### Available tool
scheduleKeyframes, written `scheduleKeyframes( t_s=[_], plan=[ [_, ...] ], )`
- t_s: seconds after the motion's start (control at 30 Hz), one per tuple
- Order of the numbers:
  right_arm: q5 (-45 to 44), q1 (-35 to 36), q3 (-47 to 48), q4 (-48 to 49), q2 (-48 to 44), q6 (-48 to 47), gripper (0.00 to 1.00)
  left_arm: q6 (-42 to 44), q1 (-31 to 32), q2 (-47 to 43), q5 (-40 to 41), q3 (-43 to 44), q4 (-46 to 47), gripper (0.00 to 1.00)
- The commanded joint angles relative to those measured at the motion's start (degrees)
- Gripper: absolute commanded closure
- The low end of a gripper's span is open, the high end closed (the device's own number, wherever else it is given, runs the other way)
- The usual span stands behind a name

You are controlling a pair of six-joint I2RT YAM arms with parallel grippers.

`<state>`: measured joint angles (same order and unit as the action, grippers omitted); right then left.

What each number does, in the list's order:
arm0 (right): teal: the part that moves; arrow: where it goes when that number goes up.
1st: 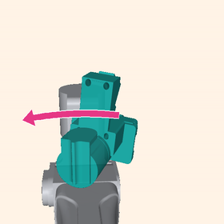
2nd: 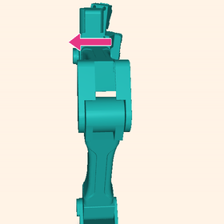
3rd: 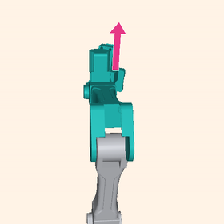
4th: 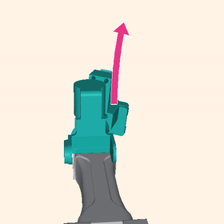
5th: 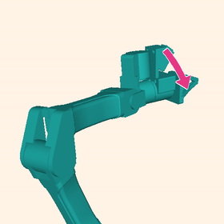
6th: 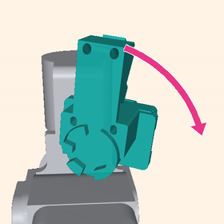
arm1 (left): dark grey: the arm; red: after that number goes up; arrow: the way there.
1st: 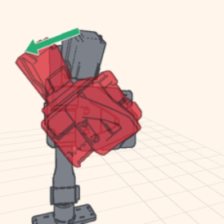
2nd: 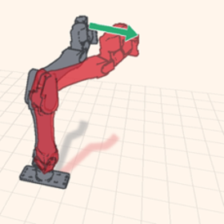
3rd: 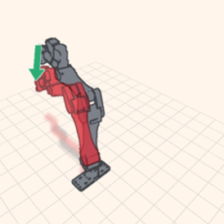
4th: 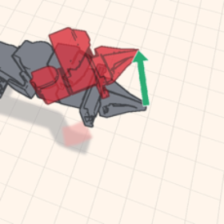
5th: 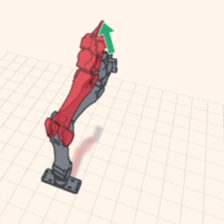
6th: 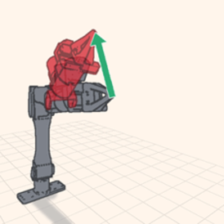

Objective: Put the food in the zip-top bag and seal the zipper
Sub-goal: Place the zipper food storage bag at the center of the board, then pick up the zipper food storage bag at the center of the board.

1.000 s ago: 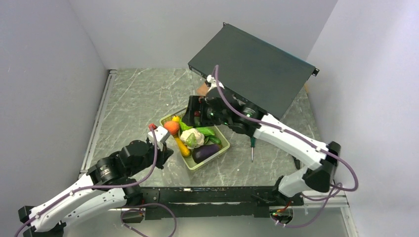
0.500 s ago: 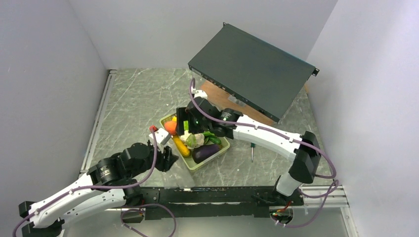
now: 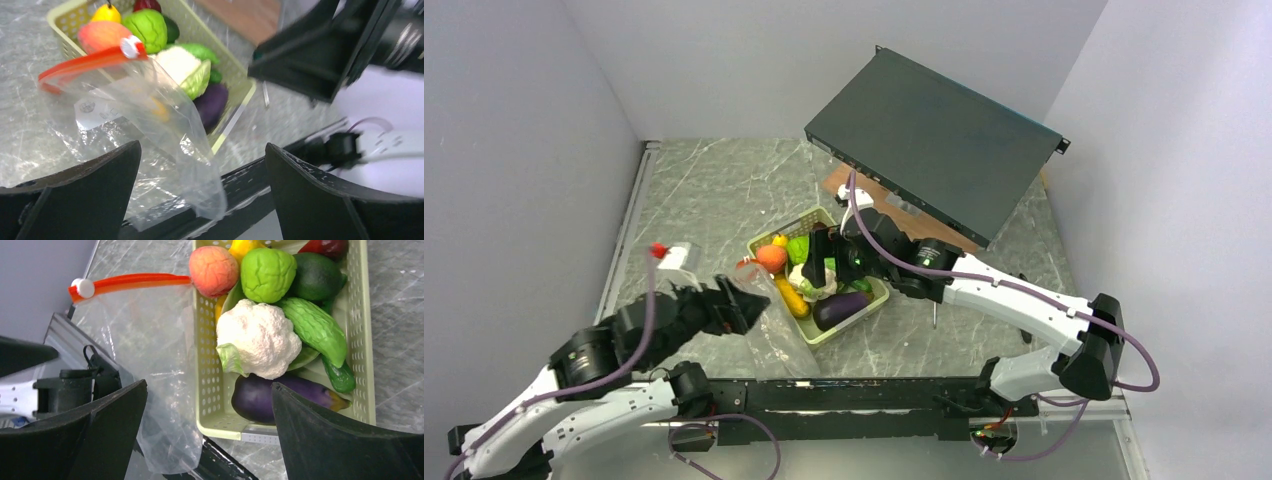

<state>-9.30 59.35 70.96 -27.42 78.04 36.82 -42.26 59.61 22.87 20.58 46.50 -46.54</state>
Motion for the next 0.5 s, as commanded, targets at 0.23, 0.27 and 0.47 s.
scheduleKeyframes(
  t_s=[0.23, 0.27, 0.47],
  plan=[
    [6.9, 3.6, -2.8, 7.9, -2.1, -5.3, 0.04, -23.1, 0.2, 3.6, 18.4, 16.8, -20.6, 0.00],
    [6.7, 3.8, -3.1, 8.0, -2.3, -5.1, 0.04, -22.2, 0.2, 5.3, 18.6, 17.6, -20.9, 0.00],
    [5.3, 4.4, -4.4, 6.7, -3.8, -4.3, 0.04, -15.3, -3.4, 17.3, 23.1, 27.0, -23.1, 0.00]
  ],
)
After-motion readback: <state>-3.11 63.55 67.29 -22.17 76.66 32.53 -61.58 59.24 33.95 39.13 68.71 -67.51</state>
